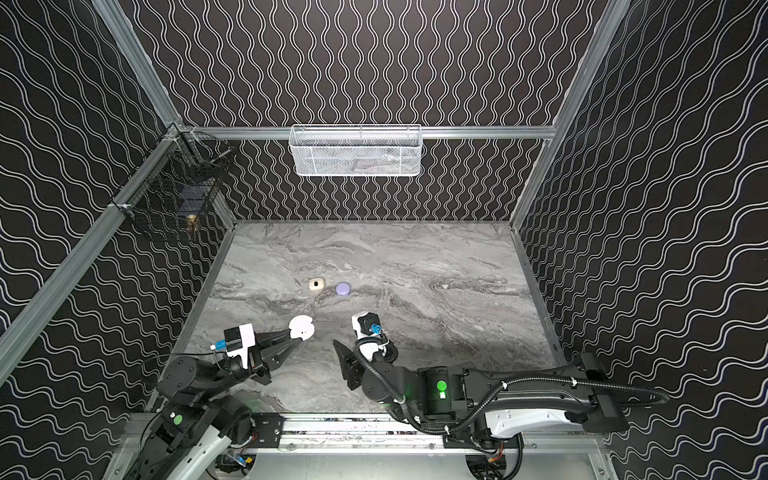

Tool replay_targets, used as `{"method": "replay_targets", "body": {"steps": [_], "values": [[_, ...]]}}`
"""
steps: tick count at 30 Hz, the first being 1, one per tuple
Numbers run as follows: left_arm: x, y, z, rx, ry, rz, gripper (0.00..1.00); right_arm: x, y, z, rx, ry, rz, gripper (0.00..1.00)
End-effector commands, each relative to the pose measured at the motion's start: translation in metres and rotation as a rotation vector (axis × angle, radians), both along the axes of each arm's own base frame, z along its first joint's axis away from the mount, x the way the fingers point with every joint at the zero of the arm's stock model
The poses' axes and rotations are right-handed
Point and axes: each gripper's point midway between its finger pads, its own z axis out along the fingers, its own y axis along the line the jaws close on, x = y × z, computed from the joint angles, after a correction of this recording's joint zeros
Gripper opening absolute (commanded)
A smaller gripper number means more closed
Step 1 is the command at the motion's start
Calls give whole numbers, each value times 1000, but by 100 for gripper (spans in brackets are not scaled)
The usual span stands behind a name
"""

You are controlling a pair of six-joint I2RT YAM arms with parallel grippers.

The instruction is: Insert the wireless bluetooth earbuds into the charging case

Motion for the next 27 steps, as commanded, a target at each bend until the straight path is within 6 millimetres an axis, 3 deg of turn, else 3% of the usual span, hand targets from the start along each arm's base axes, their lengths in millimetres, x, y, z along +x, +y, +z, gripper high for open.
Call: {"method": "replay_targets", "body": {"steps": [1, 5, 10, 19, 27], "values": [[16, 6, -1, 9, 29, 88, 0, 4, -20, -70, -145, 183, -67, 53], [28, 9, -7, 29, 68, 140, 0, 6, -25, -135, -267, 338, -75, 49], [30, 13, -9, 23, 75, 170, 0, 4, -21, -182, -375, 425, -52, 45], [35, 22, -11, 20, 91, 235, 0, 6, 13, -208, -433, 445, 22, 39], [34, 26, -8, 11, 80, 249, 0, 26, 15, -224, -457, 458, -31, 31]]}}
